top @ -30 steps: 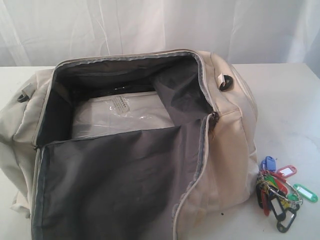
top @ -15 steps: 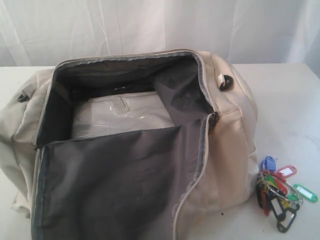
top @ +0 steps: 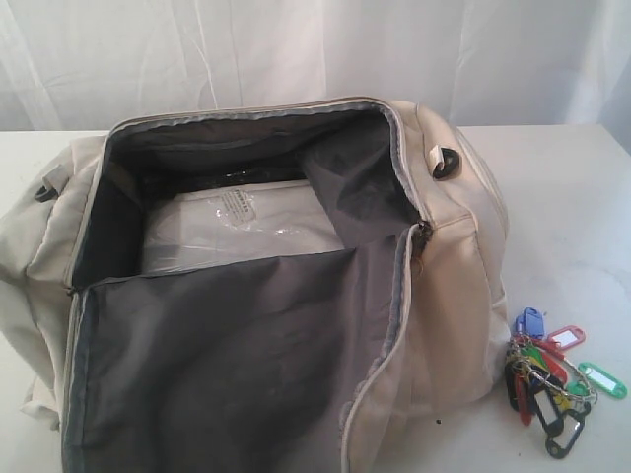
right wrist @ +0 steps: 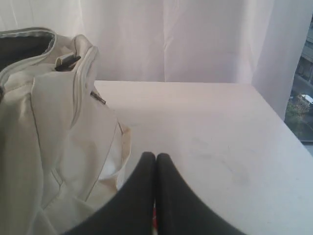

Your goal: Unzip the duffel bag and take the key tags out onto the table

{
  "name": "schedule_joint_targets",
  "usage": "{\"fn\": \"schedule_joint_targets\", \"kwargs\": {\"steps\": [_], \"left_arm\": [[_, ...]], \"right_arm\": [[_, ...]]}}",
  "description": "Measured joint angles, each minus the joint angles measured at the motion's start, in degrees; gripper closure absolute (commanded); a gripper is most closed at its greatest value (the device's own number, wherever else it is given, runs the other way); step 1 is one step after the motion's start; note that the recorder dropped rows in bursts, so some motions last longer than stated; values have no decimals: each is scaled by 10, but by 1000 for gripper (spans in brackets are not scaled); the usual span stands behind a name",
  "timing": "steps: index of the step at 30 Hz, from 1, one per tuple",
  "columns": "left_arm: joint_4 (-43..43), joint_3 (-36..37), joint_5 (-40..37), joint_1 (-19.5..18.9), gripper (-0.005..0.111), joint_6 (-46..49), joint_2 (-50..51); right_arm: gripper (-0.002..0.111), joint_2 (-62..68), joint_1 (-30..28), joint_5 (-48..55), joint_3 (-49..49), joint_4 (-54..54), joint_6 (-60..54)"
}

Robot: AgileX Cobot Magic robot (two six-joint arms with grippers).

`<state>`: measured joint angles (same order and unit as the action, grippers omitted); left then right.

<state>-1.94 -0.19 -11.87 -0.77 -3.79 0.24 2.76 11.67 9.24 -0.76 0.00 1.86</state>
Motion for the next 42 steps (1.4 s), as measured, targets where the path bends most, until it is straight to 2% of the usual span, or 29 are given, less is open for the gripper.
{"fn": "schedule_joint_targets", "kwargs": {"steps": [9, 42], "left_arm": [[0, 0, 1, 0, 107, 0, 0], [0, 0, 1, 0, 107, 0, 0]], "right_arm": [[108, -24, -8, 103, 7, 0, -1], [108, -24, -8, 104, 7, 0, 7]]}}
